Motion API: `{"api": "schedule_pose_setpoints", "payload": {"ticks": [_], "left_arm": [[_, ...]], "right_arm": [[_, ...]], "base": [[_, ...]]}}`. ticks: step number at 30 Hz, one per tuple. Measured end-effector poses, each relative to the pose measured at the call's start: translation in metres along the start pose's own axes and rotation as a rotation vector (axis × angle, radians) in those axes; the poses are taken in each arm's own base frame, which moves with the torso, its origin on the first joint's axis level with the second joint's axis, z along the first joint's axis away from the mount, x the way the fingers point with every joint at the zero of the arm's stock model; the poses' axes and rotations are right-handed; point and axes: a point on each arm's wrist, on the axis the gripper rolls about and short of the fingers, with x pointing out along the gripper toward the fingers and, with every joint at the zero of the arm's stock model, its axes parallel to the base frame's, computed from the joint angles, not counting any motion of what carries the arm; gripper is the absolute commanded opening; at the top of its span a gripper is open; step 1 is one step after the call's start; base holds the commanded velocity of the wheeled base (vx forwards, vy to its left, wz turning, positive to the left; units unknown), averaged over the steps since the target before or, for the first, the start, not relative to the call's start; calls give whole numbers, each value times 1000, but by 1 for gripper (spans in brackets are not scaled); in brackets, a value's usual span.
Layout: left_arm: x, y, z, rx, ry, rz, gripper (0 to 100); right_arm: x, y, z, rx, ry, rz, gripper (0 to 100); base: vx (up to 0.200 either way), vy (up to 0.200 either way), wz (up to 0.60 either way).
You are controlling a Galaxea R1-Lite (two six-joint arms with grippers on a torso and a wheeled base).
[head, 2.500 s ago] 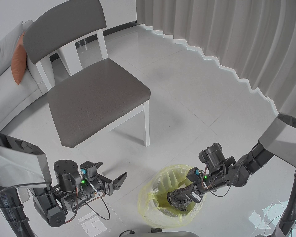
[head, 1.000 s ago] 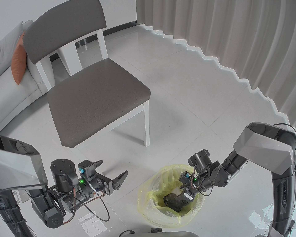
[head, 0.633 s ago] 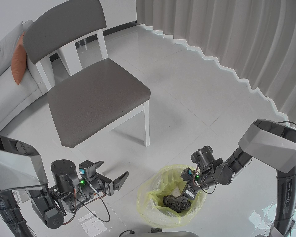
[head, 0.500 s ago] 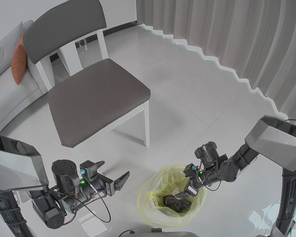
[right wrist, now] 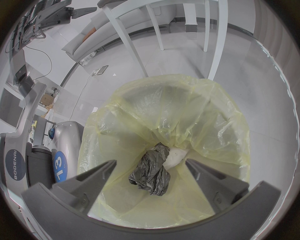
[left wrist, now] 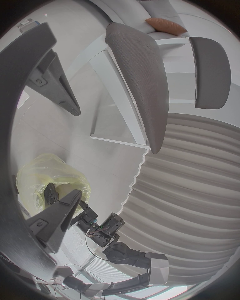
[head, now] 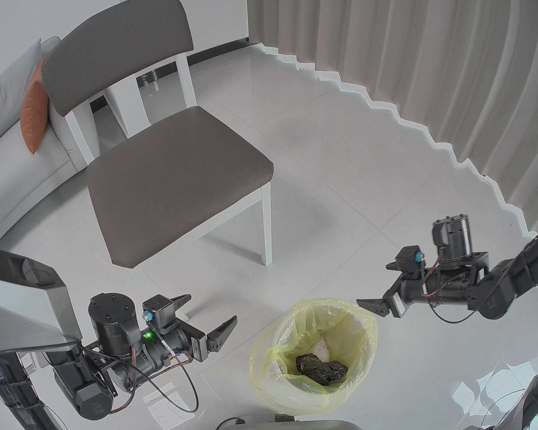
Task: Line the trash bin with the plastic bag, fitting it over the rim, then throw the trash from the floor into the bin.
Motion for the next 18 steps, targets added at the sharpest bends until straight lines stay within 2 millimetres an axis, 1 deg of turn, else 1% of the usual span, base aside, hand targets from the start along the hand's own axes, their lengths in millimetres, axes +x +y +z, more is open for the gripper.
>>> {"api": "schedule_pose_setpoints", "payload": {"ticks": [3, 8, 11, 16, 18], "left_arm": [[-8, 0, 1, 7, -2, 2, 100], [-29, -1, 5, 24, -13, 9, 100], [-44, -1, 13, 30, -46, 29, 100], [-68, 0, 25, 32, -81, 69, 100], [-81, 0, 31, 33, -101, 98, 100]], "right_arm": [[-26, -4, -2, 35, -54, -64, 100], [-73, -8, -7, 66, -131, -168, 100], [-105, -8, -9, 79, -190, -240, 100], [-148, -4, -16, 93, -276, -332, 100], [-167, 1, -22, 103, -311, -367, 100]], "base": [[0, 0, 0], [0, 0, 0], [0, 0, 0], [0, 0, 0], [0, 0, 0]]}}
